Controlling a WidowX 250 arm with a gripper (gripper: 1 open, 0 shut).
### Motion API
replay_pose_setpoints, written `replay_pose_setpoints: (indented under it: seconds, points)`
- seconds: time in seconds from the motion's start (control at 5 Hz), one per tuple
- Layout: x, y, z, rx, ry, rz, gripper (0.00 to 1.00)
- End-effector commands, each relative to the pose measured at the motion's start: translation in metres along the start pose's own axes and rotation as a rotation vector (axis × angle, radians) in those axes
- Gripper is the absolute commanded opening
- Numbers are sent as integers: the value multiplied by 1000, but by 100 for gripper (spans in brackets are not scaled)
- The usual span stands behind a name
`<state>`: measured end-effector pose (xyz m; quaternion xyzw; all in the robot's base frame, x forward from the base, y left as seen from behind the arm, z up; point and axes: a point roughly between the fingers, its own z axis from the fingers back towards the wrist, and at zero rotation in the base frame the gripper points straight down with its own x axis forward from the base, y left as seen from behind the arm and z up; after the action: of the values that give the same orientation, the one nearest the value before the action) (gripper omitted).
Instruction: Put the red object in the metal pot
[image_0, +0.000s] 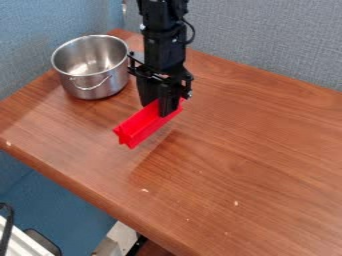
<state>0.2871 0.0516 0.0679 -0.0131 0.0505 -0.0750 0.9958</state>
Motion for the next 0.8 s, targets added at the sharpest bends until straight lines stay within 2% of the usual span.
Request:
replay_pose_setpoints:
  seconds: [0.0,0.6]
  points:
    - [6,0,28,34,-91,-10,0]
    - [4,1,38,3,-84,3,0]
